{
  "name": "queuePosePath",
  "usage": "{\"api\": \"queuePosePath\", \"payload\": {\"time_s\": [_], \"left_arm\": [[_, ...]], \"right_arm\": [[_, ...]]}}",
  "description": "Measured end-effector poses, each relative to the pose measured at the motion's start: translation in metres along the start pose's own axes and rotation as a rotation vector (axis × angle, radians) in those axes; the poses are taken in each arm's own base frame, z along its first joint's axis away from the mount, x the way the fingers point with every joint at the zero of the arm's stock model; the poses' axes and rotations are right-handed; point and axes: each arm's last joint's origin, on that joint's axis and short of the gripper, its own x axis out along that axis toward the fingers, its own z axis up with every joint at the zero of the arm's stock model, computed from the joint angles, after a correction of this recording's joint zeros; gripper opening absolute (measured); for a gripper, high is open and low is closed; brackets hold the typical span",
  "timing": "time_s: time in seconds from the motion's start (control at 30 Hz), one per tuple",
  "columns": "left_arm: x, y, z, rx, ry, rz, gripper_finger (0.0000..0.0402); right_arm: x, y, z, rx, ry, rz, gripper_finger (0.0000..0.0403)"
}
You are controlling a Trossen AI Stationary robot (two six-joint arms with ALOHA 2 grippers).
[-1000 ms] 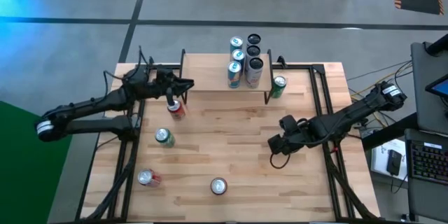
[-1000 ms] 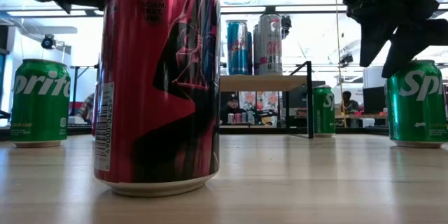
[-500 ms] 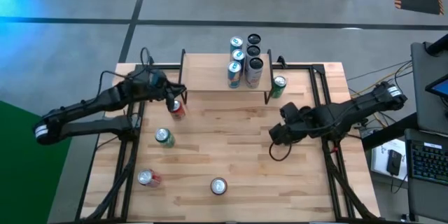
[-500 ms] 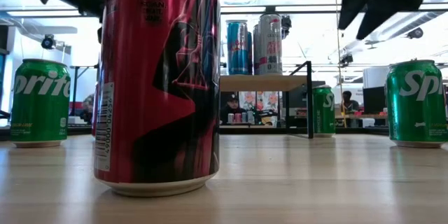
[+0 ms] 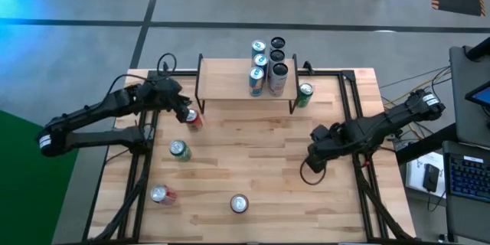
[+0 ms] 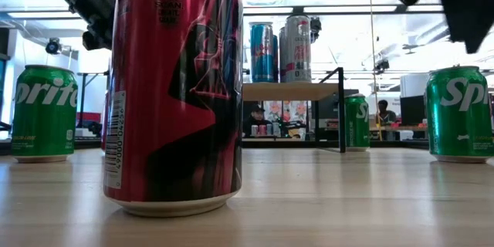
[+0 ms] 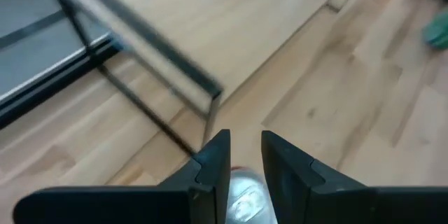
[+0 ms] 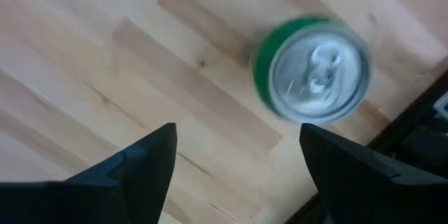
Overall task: Place canned beverage on shelf
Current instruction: Put the bottom right green soda can on the shelf
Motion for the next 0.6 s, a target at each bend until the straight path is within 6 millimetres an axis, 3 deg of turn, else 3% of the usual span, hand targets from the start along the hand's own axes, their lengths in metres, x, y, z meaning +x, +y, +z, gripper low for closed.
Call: {"api": "queuePosePath", "payload": {"time_s": [0.13, 0.33, 0.6], "left_arm": [[0.002, 0.001, -0.005, -0.003, 0.022, 0.009, 0.0066], [0.008, 0.0, -0.005, 0.018, -0.024, -0.011, 0.0066], [0.003, -0.004, 0.013, -0.026, -0.163, -0.071, 0.0087]], "right_arm": [[0.011, -0.004, -0.003, 0.007, -0.008, -0.051, 0.0295], [0.014, -0.002, 0.003, 0.014, -0.18, -0.062, 0.03], [0.011, -0.009, 0.004, -0.027, -0.136, -0.089, 0.0377]]}}
